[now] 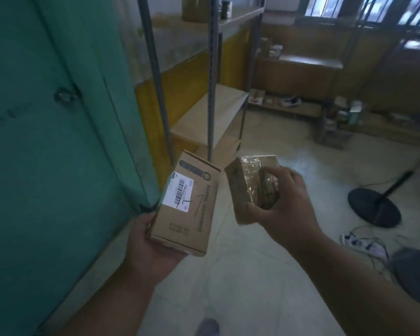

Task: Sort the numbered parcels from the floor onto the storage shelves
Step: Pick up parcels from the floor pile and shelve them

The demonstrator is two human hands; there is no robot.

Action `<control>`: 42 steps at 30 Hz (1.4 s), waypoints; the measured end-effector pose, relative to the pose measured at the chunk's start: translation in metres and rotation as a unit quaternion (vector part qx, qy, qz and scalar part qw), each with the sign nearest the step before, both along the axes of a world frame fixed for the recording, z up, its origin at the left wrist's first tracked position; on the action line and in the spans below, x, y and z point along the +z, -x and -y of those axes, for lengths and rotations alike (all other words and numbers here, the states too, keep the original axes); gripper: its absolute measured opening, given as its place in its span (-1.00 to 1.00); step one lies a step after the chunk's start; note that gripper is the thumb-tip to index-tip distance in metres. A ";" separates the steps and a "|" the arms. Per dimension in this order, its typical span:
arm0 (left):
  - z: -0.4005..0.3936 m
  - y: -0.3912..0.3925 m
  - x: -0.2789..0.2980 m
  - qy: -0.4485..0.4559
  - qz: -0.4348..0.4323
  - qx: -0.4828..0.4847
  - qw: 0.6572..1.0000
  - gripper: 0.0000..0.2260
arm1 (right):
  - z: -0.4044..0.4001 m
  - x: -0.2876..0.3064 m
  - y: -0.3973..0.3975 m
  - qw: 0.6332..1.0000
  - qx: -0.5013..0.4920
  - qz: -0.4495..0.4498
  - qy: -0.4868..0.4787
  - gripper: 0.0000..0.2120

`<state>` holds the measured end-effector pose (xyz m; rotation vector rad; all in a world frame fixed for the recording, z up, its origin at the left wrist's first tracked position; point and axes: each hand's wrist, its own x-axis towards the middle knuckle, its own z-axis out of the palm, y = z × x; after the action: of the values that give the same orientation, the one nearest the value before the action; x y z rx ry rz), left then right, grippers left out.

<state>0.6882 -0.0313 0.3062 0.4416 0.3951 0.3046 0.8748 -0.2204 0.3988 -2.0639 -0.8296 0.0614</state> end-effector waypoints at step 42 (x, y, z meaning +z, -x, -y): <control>-0.184 -0.702 -0.005 0.051 0.007 0.275 0.960 -0.43 | -0.331 -0.024 -0.774 0.965 0.247 -0.022 0.088 -0.24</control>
<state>1.3905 0.1522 0.3015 0.2206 0.5137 0.8230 1.6489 0.1104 0.3750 -1.9587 -1.3340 0.4685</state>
